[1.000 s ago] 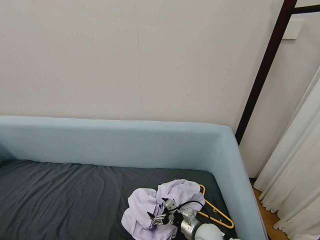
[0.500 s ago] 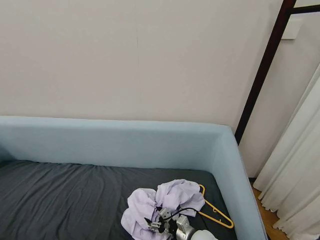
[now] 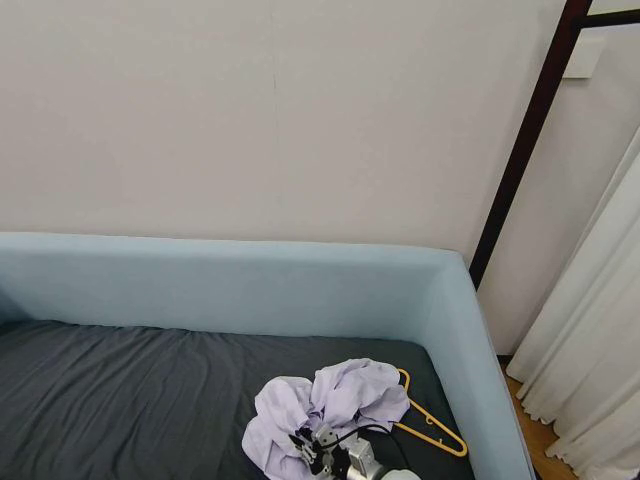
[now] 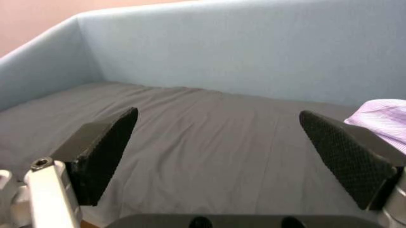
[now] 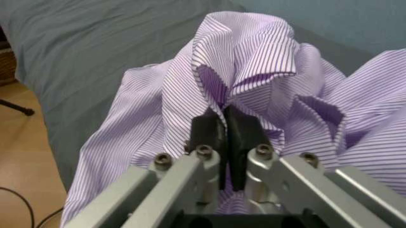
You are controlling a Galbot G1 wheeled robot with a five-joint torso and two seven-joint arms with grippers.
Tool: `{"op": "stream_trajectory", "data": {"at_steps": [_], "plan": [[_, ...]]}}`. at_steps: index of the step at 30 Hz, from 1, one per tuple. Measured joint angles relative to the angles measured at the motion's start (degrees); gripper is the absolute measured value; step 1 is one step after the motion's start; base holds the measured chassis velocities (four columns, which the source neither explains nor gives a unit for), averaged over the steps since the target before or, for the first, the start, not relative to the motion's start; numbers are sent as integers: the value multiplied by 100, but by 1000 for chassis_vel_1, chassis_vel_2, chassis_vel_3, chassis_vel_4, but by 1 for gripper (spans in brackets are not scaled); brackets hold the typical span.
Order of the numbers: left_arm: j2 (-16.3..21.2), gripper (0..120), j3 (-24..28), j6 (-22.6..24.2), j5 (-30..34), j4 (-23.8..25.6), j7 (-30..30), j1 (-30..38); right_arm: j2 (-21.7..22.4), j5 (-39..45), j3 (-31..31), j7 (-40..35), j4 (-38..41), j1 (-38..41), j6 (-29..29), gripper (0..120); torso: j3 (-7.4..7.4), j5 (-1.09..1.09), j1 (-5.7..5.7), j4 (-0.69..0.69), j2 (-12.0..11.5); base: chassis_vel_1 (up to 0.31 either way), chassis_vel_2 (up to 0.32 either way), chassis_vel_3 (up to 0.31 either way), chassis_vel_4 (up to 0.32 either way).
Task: Pick up the clothes from the sofa and hang them on the clothes hanger.
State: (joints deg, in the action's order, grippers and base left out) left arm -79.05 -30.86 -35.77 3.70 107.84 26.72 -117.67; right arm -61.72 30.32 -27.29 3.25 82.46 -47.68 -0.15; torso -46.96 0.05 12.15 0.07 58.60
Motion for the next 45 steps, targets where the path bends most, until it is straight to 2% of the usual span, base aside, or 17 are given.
{"op": "stream_trajectory", "data": {"at_steps": [8, 16, 18, 20, 23, 24, 27, 31, 34, 37, 41, 45], "plan": [[5, 100, 12, 0, 12, 1, -1, 56, 171, 153, 240, -49, 396, -60, 65, 0, 0, 0, 0, 0, 0, 0, 0, 0, 0], [21, 100, 50, -11, 57, -22, 7, 158, 662, 840, 725, -409, 1710, 18, -121, 0, 0, -2, 0, -1, 0, 0, 0, 0, 0], [32, 100, 54, -11, 61, -21, 8, 177, 756, 900, 853, -418, 1835, 31, -144, 0, 0, -1, 0, -1, 0, 0, 0, 0, 0], [54, 100, 59, -4, 90, -19, 6, 210, 1045, 942, 1118, -369, 1953, 38, -126, 0, 0, 0, 0, 0, 0, 0, 0, 0, 0], [71, 100, 69, 18, 131, -8, 2, 242, 1446, 940, 1419, -229, 1743, -24, 3, 0, 0, -1, 0, 1, 0, 0, 0, 0, 0], [71, 100, 69, 18, 131, -8, 2, 242, 1446, 940, 1419, -229, 1743, -24, 3, 0, 0, -1, 0, 1, 0, 0, 0, 0, 0], [73, 100, 94, 27, 154, -8, 0, 281, 1608, 927, 1707, -123, 1048, 56, 152, 0, 0, -2, 0, 3, 0, 0, 0, 0, 0], [76, 100, 125, 27, 151, -2, -5, 264, 1600, 866, 1793, 27, 348, 297, 297, 0, 0, -1, 0, -2, 0, 0, 0, 0, 0], [87, 100, 136, 25, 146, 9, -7, 258, 1484, 514, 1719, 102, -340, 446, 603, 0, 0, -2, 0, 0, -1, 0, 0, 0, 0], [94, 100, 143, 23, 144, 18, -5, 257, 1417, 201, 1705, 130, -594, 416, 664, 0, -1, -3, 0, -1, -1, 0, 0, 0, 0], [119, 100, 158, 19, 140, 29, -6, 243, 1466, -13, 1758, 136, -498, 202, 633, 2, -1, -3, 0, 0, -1, 0, 0, 0, 0], [159, 100, 195, 12, 137, -2, -4, 251, 1850, -162, 2085, 210, 100, -232, 503, 20, 0, -1, 0, -1, -1, 0, 0, 0, 0]]}}
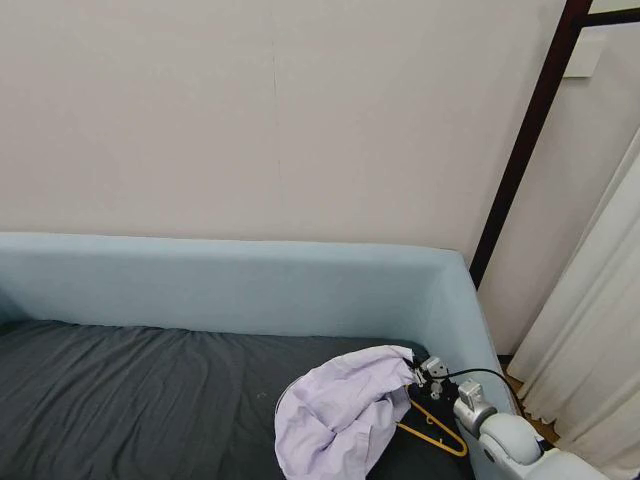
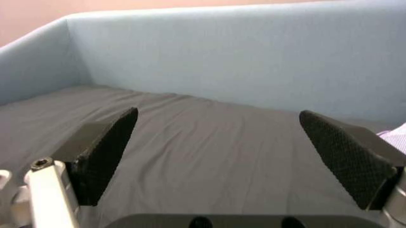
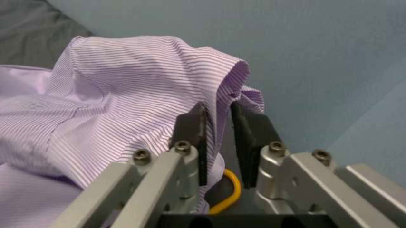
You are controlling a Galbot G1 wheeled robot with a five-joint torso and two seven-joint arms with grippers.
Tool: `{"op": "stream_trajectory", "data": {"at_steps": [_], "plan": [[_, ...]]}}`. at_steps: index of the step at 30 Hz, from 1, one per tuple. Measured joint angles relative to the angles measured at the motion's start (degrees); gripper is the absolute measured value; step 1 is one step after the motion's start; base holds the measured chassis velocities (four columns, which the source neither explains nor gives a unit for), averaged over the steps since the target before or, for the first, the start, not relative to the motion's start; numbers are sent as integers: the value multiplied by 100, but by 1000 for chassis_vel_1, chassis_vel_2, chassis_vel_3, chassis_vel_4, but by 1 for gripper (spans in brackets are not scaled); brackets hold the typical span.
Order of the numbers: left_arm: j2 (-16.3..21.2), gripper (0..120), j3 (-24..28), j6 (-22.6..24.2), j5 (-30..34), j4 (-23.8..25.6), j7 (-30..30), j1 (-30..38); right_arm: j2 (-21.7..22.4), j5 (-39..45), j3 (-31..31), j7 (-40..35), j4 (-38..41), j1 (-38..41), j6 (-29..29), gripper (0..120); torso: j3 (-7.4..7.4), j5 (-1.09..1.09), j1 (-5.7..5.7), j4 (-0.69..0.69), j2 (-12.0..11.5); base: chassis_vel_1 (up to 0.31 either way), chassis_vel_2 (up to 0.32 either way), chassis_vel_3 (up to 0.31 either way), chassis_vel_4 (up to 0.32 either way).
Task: Pick up the clothes from the sofa and hang them on the clothes hanger.
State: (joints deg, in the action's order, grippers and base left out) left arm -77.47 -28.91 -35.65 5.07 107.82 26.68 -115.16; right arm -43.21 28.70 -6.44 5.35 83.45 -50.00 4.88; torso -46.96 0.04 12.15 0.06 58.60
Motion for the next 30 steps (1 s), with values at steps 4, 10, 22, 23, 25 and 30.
{"op": "stream_trajectory", "data": {"at_steps": [4, 10, 22, 23, 25, 30], "plan": [[-1, 100, 41, -2, -2, -24, 41, 51, 333, -67, 357, -40, 506, -473, 12, 33, 0, 1, 0, 4, 0, 0, 0, 0, 0], [-58, 100, 43, -43, -2, -53, 77, 53, 283, -152, 877, -428, 1268, -1028, -151, 53, 1, 0, -1, -1, 0, 0, 0, 0, 0], [70, 100, -243, -677, 69, -340, -79, -189, -23, 337, -906, -671, 2356, -967, -904, 97, 1, 3, -1, -1, 0, 0, 0, 0, 0], [113, 100, -306, -898, 83, -343, -238, -245, -87, 693, -1088, -823, 2354, -884, -1058, 99, 1, 2, -1, -2, 0, 0, 0, 0, 0], [151, 100, -375, -1036, 64, -353, -353, -270, -163, 954, -1259, -909, 2323, -801, -1155, 100, 1, 2, -1, 0, 0, 0, 0, 0, 0], [307, 100, -552, -1177, 68, -360, -540, -348, -616, 1163, -2043, -989, 1921, -349, -1366, 100, 0, 3, -1, 2, 0, 0, 0, 0, 0]]}}
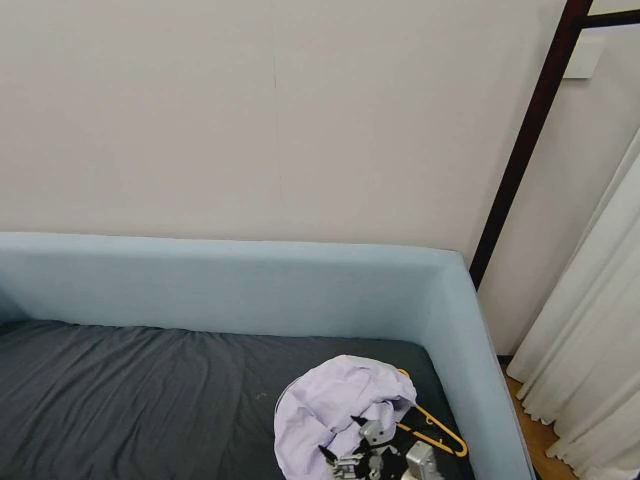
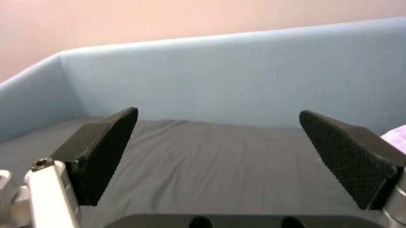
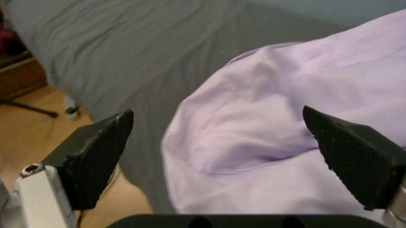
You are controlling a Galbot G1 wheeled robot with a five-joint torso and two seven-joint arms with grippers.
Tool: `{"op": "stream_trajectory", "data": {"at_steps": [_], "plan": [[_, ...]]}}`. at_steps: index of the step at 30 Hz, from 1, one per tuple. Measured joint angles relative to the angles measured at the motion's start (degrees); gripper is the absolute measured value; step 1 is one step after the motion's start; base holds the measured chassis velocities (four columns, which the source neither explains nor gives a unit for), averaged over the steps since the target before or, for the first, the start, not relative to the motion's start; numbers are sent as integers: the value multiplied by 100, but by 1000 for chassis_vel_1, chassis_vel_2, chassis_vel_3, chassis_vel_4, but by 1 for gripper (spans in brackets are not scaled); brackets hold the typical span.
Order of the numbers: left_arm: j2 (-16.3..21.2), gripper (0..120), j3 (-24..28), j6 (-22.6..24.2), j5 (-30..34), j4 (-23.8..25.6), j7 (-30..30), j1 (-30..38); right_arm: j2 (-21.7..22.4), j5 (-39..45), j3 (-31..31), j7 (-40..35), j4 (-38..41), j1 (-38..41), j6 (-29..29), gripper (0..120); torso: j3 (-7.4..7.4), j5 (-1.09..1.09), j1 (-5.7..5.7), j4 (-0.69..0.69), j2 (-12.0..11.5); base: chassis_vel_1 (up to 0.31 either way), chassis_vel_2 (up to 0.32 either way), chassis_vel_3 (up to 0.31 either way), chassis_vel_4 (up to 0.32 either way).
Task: Pick up the clothes from the sofa and hang them on the clothes hanger.
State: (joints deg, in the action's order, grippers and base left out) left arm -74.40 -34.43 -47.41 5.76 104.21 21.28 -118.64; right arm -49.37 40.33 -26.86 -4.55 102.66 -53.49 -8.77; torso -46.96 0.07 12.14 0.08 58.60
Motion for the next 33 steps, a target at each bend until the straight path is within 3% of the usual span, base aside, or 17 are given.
{"op": "stream_trajectory", "data": {"at_steps": [4, 8, 17, 33], "plan": [[-12, 100, -77, -2, -18, 107, -16, -86, -509, -236, -824, -1, -651, 562, -86, 100, -1, -2, 0, -2, 0, 0, 0, 0, 0], [-107, 100, -142, -2, -151, 112, -2, -139, -693, -591, -1498, 0, -969, 1018, -143, 100, -1, 0, 1, -2, 0, 0, 0, 0, 0], [-214, 100, -225, 10, -188, 175, 149, -217, -1065, -994, -1794, 171, -1588, 1153, 37, 100, 0, -1, 1, 0, 0, 0, 0, 0, 0], [-395, 100, -240, 21, -120, 392, 175, -218, -1144, -1402, -1422, 195, -1863, 774, 227, 47, 0, -2, 1, -1, 0, 0, 0, 0, 0]]}}
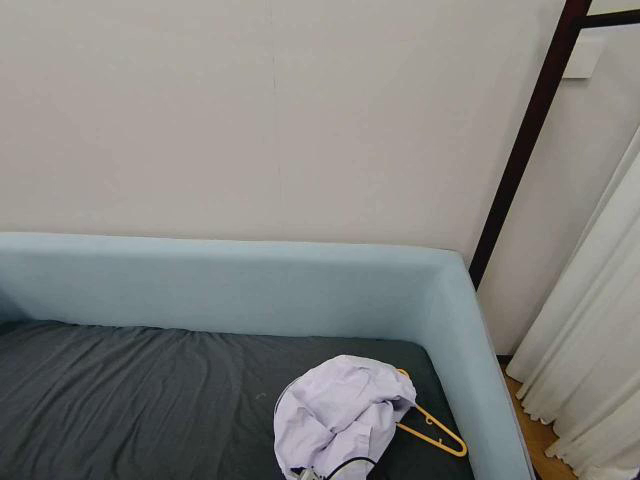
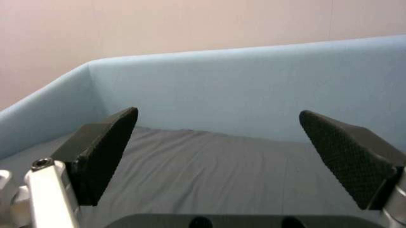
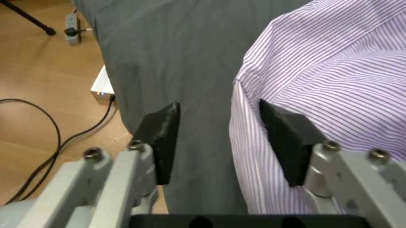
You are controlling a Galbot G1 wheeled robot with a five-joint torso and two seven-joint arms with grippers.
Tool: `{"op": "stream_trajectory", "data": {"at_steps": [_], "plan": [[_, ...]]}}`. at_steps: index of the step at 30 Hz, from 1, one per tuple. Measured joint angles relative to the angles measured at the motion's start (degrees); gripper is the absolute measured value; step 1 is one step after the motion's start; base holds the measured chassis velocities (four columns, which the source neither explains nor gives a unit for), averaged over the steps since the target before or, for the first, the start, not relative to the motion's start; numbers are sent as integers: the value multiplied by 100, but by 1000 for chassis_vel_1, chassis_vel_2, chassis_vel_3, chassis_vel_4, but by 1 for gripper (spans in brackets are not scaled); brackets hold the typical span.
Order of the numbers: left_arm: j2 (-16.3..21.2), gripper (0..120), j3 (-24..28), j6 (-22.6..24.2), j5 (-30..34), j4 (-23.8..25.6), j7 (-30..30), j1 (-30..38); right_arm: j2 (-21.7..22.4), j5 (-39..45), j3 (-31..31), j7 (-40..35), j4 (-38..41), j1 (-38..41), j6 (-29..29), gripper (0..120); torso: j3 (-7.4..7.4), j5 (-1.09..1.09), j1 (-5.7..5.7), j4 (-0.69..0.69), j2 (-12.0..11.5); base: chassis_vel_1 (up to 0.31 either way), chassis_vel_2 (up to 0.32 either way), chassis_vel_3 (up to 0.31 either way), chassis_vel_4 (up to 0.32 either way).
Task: Pick up the clothes from the sofa and hang them on the clothes hanger.
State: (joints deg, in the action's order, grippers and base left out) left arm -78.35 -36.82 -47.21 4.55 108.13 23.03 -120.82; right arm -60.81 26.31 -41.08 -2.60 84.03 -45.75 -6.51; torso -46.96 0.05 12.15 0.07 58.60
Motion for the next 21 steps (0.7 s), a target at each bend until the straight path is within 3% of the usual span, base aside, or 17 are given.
{"op": "stream_trajectory", "data": {"at_steps": [8, 10, 13, 21], "plan": [[-26, 100, 15, 5, 28, -23, -2, 46, 4, -54, 32, 31, -48, 18, 110, 17, 0, 0, 0, 0, 0, 0, 0, 0, 0], [-43, 100, 31, 6, 34, -53, -5, 81, 2, -58, 51, 28, -101, 35, 160, 5, 0, 0, 0, 0, 0, 0, 0, 0, 0], [-45, 100, 31, 7, 33, -85, -8, 105, -12, -51, 123, 23, -141, 26, 224, 0, 0, 0, 0, 0, 0, 0, 0, 0, 0], [-47, 100, 17, 9, 103, -168, -7, 196, 129, 190, 407, 54, 233, 7, 303, 0, 0, -1, 0, 0, 0, 0, 0, 0, 0]]}}
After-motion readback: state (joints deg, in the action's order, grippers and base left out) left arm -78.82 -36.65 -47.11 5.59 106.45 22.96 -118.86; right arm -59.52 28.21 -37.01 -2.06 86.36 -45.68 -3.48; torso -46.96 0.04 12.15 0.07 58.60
